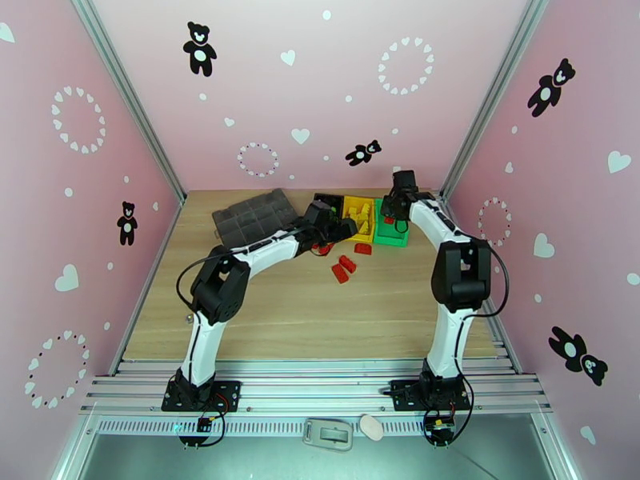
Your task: Sort the legos into containers by color
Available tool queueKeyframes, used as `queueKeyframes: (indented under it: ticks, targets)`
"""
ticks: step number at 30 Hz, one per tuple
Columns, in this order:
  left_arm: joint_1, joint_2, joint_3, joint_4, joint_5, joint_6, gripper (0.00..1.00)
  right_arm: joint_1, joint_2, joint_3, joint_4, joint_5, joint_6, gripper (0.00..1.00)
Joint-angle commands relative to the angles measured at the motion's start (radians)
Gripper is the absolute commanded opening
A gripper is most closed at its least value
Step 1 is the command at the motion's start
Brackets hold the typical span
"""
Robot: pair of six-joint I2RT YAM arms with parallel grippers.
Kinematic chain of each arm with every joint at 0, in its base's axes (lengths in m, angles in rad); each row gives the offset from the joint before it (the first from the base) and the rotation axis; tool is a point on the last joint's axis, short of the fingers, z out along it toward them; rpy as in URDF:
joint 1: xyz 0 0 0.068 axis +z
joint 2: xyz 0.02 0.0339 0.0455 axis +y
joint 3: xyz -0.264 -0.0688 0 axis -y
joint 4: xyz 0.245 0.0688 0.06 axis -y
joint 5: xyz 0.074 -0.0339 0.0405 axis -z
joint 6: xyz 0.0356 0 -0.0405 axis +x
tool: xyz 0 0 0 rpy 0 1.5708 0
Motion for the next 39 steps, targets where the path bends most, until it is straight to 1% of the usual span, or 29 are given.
queueKeyframes:
  ticks: [1, 3, 5, 7, 11, 18, 21, 23, 27, 32, 39]
  targets:
    - [0.009, -0.122, -0.073, 0.029, -0.053, 0.028, 0.95, 0.003, 0.042, 0.051, -0.055, 0.036, -0.022, 0.33]
    - [0.011, -0.164, -0.127, 0.037, -0.072, 0.03, 0.95, 0.002, 0.044, 0.056, -0.055, 0.037, -0.028, 0.45]
    - [0.013, -0.203, -0.179, 0.041, -0.093, 0.033, 0.95, 0.002, 0.039, 0.054, -0.056, 0.037, -0.034, 0.53]
    - [0.015, -0.236, -0.226, 0.05, -0.108, 0.028, 0.95, 0.002, 0.03, 0.049, -0.057, 0.033, -0.037, 0.57]
    - [0.016, -0.289, -0.303, 0.059, -0.135, 0.023, 0.95, 0.004, -0.029, -0.017, -0.022, -0.006, -0.042, 0.61]
    - [0.025, -0.374, -0.44, 0.076, -0.168, 0.0, 0.95, 0.043, -0.209, -0.218, 0.057, -0.078, -0.076, 0.63]
    - [0.03, -0.407, -0.483, 0.083, -0.18, -0.006, 0.95, 0.082, -0.262, -0.279, 0.053, -0.113, -0.105, 0.63]
    - [0.032, -0.422, -0.506, 0.086, -0.183, -0.008, 0.95, 0.116, -0.28, -0.312, 0.039, -0.129, -0.129, 0.61]
    - [0.036, -0.449, -0.546, 0.093, -0.187, -0.013, 0.95, 0.181, -0.297, -0.377, 0.017, -0.15, -0.174, 0.57]
    - [0.038, -0.471, -0.591, 0.107, -0.186, -0.026, 0.95, 0.252, -0.301, -0.452, 0.016, -0.148, -0.212, 0.56]
    - [0.038, -0.498, -0.648, 0.134, -0.18, -0.045, 0.95, 0.303, -0.248, -0.488, 0.024, -0.129, -0.22, 0.56]
